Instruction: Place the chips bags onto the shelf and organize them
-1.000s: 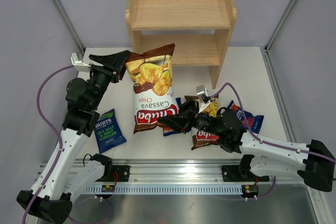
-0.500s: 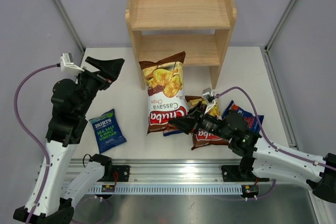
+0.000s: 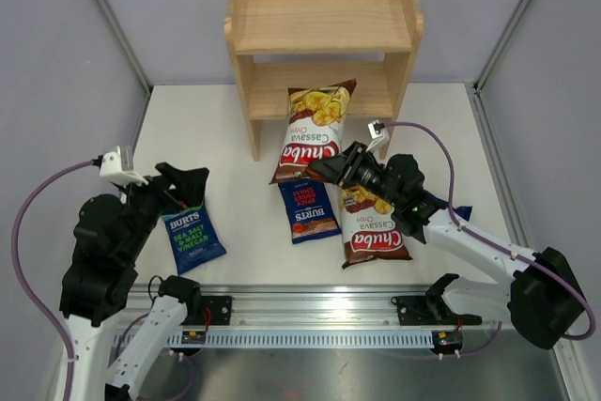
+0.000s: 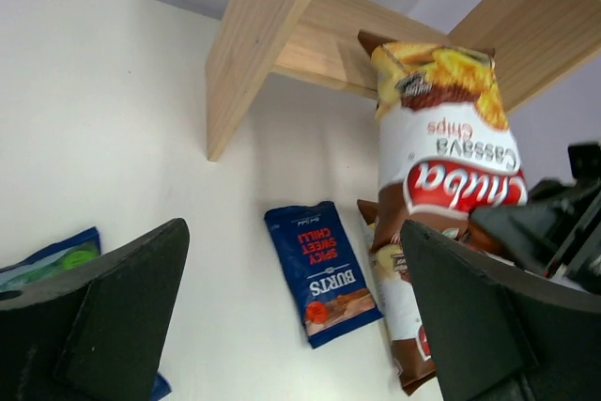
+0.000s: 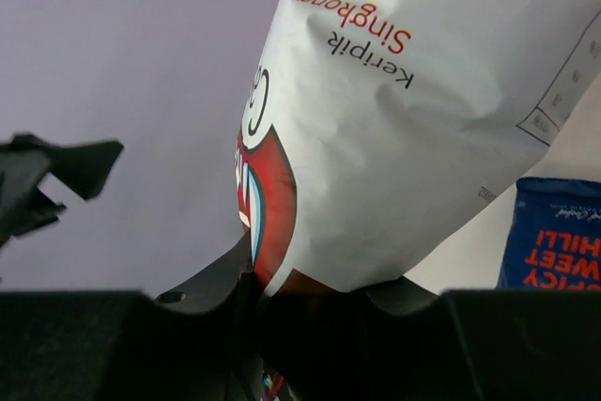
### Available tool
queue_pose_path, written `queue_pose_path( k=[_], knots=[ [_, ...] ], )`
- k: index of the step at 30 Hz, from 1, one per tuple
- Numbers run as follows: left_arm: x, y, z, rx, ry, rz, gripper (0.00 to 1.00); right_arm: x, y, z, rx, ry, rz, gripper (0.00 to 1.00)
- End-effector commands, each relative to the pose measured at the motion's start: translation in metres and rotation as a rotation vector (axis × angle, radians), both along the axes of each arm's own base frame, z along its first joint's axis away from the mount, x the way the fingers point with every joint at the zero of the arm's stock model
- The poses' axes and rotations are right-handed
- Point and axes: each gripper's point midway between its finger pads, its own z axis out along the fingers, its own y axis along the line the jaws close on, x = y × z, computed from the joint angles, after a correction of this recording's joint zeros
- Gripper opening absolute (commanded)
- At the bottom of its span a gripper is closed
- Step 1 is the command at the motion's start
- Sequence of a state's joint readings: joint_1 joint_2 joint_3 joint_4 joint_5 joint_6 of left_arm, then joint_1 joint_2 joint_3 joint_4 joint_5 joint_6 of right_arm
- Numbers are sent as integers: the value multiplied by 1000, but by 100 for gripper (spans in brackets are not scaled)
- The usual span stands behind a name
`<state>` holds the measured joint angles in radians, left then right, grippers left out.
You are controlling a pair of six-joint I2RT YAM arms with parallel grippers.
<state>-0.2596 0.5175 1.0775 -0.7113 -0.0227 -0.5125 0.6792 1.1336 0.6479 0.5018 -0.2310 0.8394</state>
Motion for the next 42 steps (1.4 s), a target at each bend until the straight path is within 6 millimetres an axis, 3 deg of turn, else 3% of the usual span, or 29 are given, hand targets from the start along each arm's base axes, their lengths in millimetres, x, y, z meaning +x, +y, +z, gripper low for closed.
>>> queue_pose_path(
  k=[1,6,8,9,10,12,21,29,32,34,35,42],
  knots=[
    [-17,14,-19,110,-21,14,99,13,1,81,205,-132,39,6],
    [-26,17,-43,153,-58,-4,99,40,6,76,248,-74,67,7],
    [-25,16,-55,151,-60,-7,99,47,11,84,244,-78,77,7],
    [-29,16,-51,143,-86,-10,99,54,16,76,223,-51,78,8],
    [-31,13,-46,140,-104,-26,99,60,17,87,228,-67,78,8],
    [-34,13,-45,136,-124,-31,99,73,25,88,210,-53,85,9],
    [-43,11,-44,121,-161,-52,99,125,48,77,193,0,135,11],
    [-49,11,-40,111,-187,-60,99,154,63,59,170,39,131,14],
    [-50,11,-40,110,-192,-64,99,169,68,45,157,63,122,19],
    [-51,11,-40,109,-194,-64,99,177,71,46,153,75,116,23],
    [-51,11,-39,108,-197,-69,99,184,73,35,146,100,112,24],
    [-53,12,-39,103,-206,-65,99,203,79,28,141,141,94,31]
  ],
)
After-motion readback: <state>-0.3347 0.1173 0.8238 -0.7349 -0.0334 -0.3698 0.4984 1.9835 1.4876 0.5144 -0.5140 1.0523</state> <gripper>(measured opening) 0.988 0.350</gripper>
